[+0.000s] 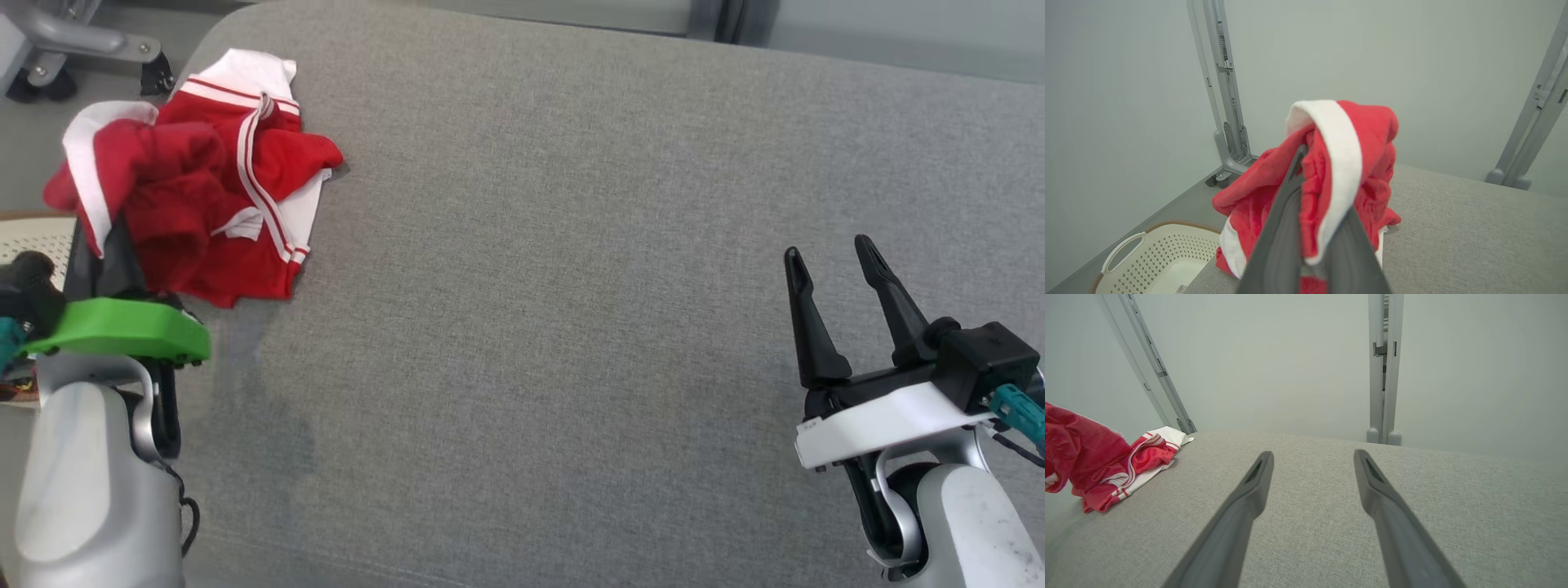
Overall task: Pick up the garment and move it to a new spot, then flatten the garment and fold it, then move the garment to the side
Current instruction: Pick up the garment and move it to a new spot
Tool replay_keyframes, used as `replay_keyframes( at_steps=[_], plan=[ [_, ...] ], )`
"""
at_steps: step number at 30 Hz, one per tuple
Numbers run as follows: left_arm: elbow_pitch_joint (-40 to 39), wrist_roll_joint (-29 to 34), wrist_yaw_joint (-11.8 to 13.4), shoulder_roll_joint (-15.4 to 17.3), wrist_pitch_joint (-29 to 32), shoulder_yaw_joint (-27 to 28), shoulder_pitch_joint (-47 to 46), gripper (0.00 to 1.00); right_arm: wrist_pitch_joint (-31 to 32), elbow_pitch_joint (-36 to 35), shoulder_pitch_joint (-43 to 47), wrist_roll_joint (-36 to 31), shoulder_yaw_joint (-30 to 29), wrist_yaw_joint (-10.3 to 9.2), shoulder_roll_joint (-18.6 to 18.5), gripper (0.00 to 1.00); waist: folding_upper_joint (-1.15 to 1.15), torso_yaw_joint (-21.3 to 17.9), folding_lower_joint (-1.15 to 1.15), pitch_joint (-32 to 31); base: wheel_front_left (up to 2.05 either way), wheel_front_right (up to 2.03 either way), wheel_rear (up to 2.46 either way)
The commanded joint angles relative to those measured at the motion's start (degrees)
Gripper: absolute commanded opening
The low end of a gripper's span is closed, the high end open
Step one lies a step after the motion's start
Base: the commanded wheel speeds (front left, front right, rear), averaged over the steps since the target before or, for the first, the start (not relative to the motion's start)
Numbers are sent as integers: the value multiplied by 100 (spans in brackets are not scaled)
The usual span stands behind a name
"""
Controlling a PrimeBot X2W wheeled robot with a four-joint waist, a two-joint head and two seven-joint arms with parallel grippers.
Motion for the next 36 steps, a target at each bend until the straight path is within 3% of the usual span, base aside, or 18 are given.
replay_keyframes(
  at_steps=[1, 8, 14, 24, 28, 34, 35, 36],
  plan=[
    [-244, 40, 6, -38, -7, -15, 228, 0, -52, 3, 92, 23, -22, -2, 27, 100, 0, -1, 0, -293, 0, 0, 0],
    [-1334, 181, -60, -293, 194, -458, 1045, 0, -103, 67, 304, 45, 24, -2, 114, 100, 0, -308, 0, -707, 0, 0, 0],
    [-1823, 116, -158, -540, 571, -1247, 1362, 0, -76, 28, 328, 24, 41, -2, 162, 100, 0, -927, 0, -790, 0, 0, 0],
    [-1530, -342, -250, -694, 736, -3179, 722, 0, -157, 11, 166, 107, 7, -2, 211, 100, 0, -2497, 0, -321, 0, 0, 0],
    [-1387, -672, -38, -693, 662, -3863, 261, 0, -235, 48, 131, 154, -57, -2, 234, 100, 0, -2959, 0, -30, 0, 0, 0],
    [-829, -1068, 196, -686, 673, -4523, -200, 0, -419, 163, 12, 254, -62, -2, 267, 100, 0, -3319, 0, 304, 0, 0, 0],
    [-727, -1119, 205, -686, 659, -4603, -237, 4, -432, 191, 3, 262, -60, -2, 269, 100, 0, -3331, 0, 322, 0, 0, 0],
    [-636, -1183, 234, -687, 613, -4675, -279, 49, -472, 219, 1, 270, -62, -2, 269, 100, 0, -3334, 0, 335, 0, 0, 0]
  ],
)
